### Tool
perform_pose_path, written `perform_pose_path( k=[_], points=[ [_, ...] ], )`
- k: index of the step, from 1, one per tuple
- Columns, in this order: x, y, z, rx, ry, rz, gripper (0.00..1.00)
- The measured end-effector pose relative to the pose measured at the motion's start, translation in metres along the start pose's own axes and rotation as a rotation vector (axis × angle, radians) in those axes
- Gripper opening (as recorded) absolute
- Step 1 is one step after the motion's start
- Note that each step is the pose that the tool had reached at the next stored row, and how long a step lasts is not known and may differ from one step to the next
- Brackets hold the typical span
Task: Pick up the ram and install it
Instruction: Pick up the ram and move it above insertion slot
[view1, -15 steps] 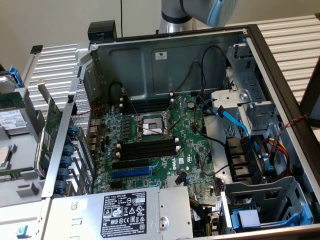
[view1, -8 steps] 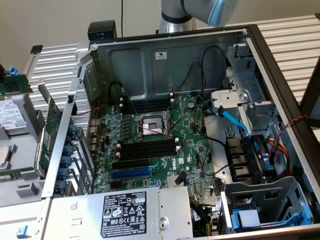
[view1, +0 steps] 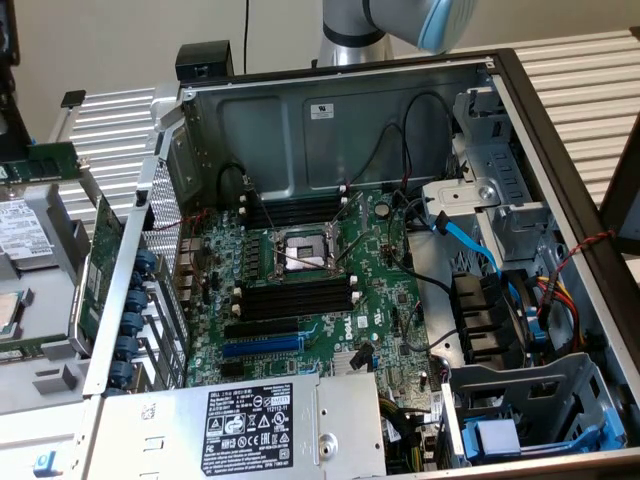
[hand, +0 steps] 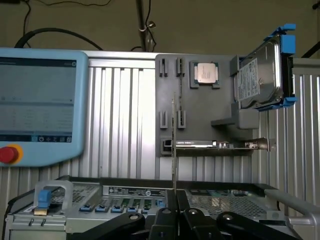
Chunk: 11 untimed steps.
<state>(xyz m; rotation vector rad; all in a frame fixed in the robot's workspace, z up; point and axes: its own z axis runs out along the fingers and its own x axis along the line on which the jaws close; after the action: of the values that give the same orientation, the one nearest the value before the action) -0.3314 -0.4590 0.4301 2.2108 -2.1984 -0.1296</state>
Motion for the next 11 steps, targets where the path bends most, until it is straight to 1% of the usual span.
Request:
perform_pose_path(
  k=[2,3,5,9,11],
  points=[
    [0.000,0.0000,0.0000,-0.0001,0.0000,0.000,0.12],
    [0.000,-0.0015,0.0000,-0.0001,0.0003,0.000,0.12],
    [-0.002,-0.0088,-0.0006,-0.0001,0.0013,0.000,0.12],
    [-0.002,-0.0256,-0.0018,0.0002,0.0014,0.000,0.12],
    [-0.003,-0.0326,-0.0023,0.0026,0.0015,0.000,0.12]
  ],
)
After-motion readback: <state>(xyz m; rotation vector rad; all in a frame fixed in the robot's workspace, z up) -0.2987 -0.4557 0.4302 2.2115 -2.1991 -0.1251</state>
